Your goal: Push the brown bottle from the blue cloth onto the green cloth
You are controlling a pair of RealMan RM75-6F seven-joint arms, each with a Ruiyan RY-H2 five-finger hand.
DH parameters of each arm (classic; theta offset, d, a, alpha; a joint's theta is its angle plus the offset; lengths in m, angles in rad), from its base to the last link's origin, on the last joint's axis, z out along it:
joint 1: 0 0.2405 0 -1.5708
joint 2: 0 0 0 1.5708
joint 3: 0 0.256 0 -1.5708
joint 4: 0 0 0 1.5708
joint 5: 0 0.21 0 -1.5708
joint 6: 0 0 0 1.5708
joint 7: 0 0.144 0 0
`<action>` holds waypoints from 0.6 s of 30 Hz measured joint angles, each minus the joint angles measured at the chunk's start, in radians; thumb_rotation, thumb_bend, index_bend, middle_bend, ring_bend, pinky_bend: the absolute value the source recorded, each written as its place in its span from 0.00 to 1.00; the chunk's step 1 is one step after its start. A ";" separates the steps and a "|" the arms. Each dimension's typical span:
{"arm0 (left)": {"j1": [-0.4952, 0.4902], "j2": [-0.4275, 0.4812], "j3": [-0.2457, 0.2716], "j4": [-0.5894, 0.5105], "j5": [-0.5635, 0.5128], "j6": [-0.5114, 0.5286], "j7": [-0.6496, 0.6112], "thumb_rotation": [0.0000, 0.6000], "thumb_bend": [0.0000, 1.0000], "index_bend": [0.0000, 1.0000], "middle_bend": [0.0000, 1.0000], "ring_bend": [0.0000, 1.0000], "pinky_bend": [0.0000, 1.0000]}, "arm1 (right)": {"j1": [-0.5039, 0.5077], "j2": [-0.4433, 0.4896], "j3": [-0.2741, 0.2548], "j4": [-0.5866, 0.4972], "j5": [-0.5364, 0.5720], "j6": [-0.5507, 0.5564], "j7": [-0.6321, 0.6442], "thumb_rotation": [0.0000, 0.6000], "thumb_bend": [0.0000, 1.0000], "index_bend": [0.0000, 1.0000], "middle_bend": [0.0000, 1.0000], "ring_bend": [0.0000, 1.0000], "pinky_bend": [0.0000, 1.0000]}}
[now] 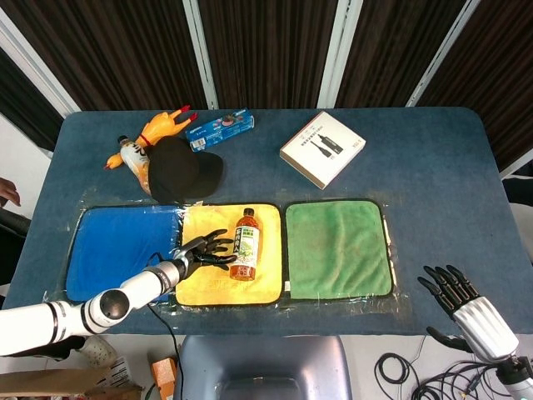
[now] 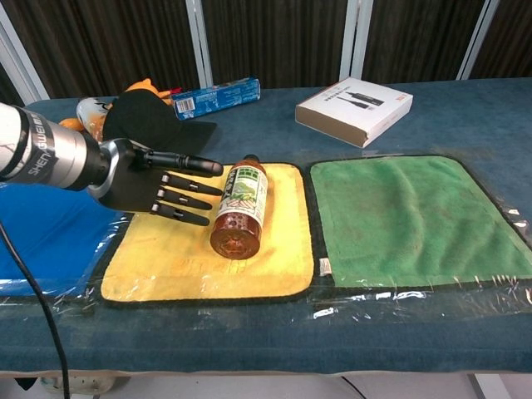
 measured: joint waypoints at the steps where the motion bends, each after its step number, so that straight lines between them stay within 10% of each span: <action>1: -0.003 -0.005 0.001 0.002 -0.002 0.001 0.000 1.00 0.21 0.00 0.13 0.10 0.43 | 0.000 0.001 0.000 0.000 0.000 0.001 0.001 1.00 0.14 0.00 0.00 0.00 0.00; 18: -0.056 -0.058 -0.016 0.035 -0.031 -0.008 -0.004 1.00 0.21 0.00 0.12 0.10 0.48 | 0.002 0.007 0.003 -0.003 0.008 -0.005 0.018 1.00 0.14 0.00 0.00 0.00 0.00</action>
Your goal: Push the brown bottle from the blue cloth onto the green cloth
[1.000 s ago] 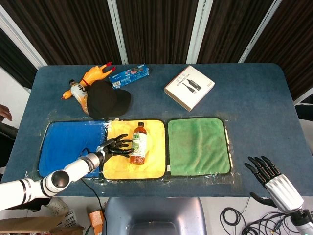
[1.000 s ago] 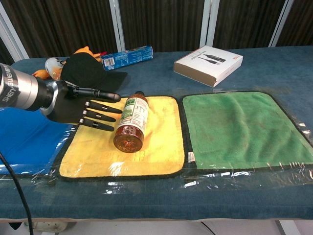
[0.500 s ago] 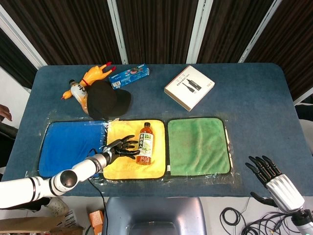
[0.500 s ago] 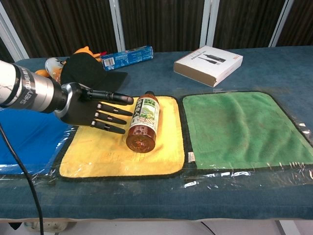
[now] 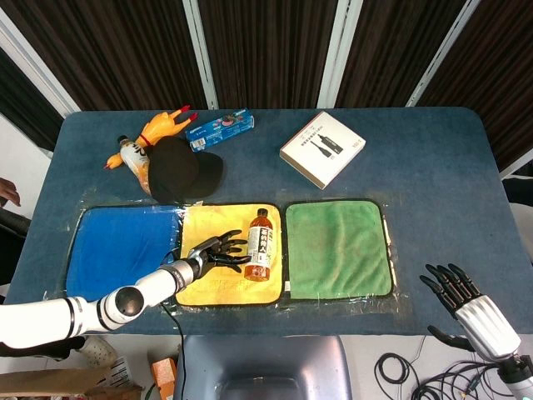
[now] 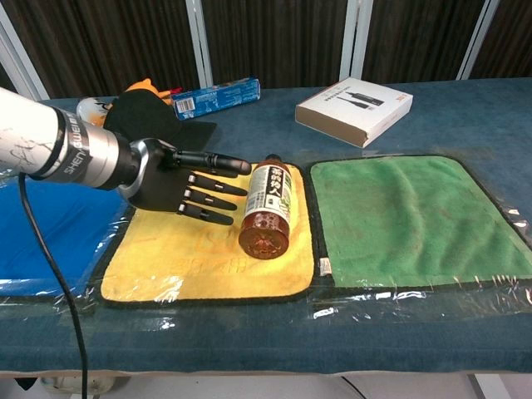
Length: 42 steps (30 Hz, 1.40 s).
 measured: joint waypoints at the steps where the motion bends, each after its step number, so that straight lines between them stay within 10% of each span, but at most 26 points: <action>1: -0.003 -0.004 -0.004 0.002 -0.001 -0.001 -0.001 1.00 0.21 0.00 0.12 0.10 0.48 | 0.001 0.000 0.000 0.000 0.001 -0.003 0.000 1.00 0.14 0.00 0.00 0.00 0.00; 27: -0.066 -0.060 -0.005 0.018 -0.021 0.020 0.006 1.00 0.20 0.00 0.12 0.14 0.35 | 0.001 0.013 -0.003 0.006 -0.003 0.010 0.038 1.00 0.14 0.00 0.00 0.00 0.00; 42: -0.113 -0.105 0.001 0.027 -0.055 0.032 0.022 1.00 0.20 0.00 0.12 0.15 0.48 | -0.002 0.019 -0.005 0.011 -0.006 0.023 0.059 1.00 0.14 0.00 0.00 0.00 0.00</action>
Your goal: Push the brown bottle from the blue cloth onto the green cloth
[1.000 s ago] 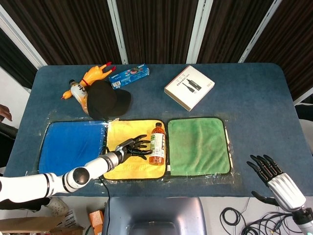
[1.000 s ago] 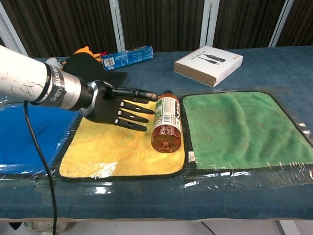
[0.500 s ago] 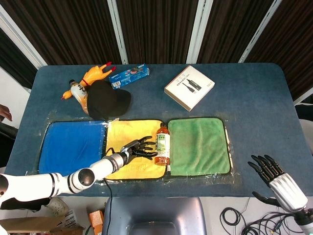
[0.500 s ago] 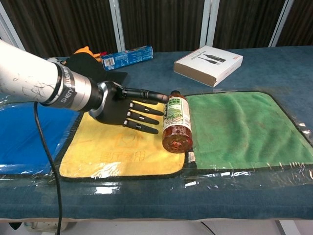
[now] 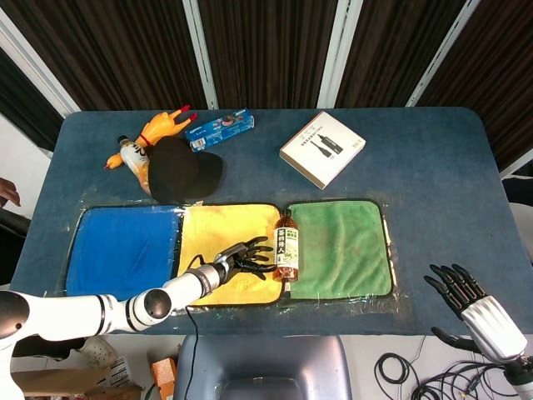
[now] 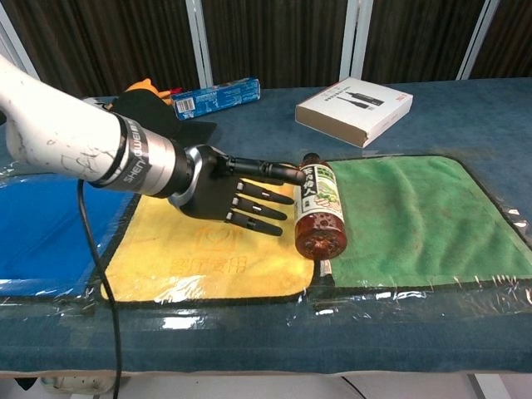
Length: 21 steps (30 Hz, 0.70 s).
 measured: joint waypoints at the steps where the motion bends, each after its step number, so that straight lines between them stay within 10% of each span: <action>1: -0.003 -0.008 -0.003 0.003 -0.002 -0.002 0.000 1.00 0.20 0.00 0.12 0.15 0.48 | 0.000 0.001 0.000 0.000 0.000 0.000 0.002 1.00 0.14 0.00 0.00 0.00 0.00; 21: -0.060 -0.122 -0.043 0.073 -0.004 -0.030 0.008 1.00 0.20 0.00 0.12 0.15 0.48 | -0.003 0.013 -0.001 0.011 0.001 0.018 0.043 1.00 0.14 0.00 0.00 0.00 0.00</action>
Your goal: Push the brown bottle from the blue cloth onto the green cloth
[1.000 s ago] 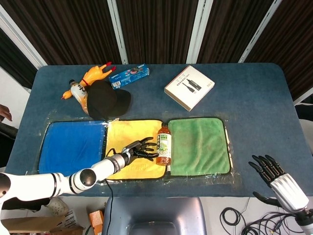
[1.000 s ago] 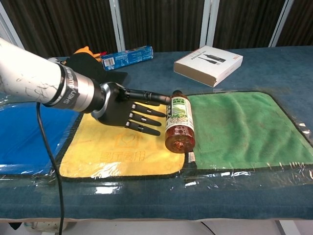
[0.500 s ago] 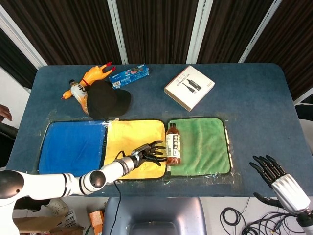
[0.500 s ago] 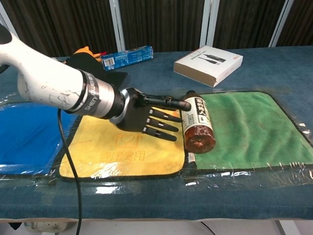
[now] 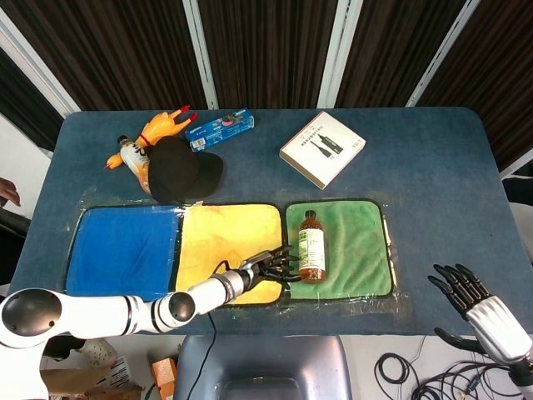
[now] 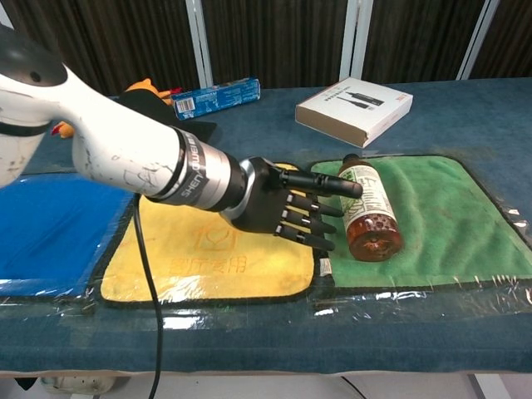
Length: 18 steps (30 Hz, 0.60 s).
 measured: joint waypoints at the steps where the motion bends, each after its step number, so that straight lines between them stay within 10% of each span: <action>1: -0.002 -0.005 -0.001 0.001 0.001 -0.001 0.000 1.00 0.20 0.00 0.12 0.15 0.48 | -0.001 0.000 0.000 0.001 0.000 0.002 0.002 1.00 0.14 0.00 0.00 0.00 0.00; 18: 0.015 -0.061 -0.061 0.002 0.066 -0.014 -0.007 1.00 0.20 0.00 0.12 0.15 0.47 | -0.001 0.005 -0.001 0.014 -0.001 0.009 0.029 1.00 0.14 0.00 0.00 0.00 0.00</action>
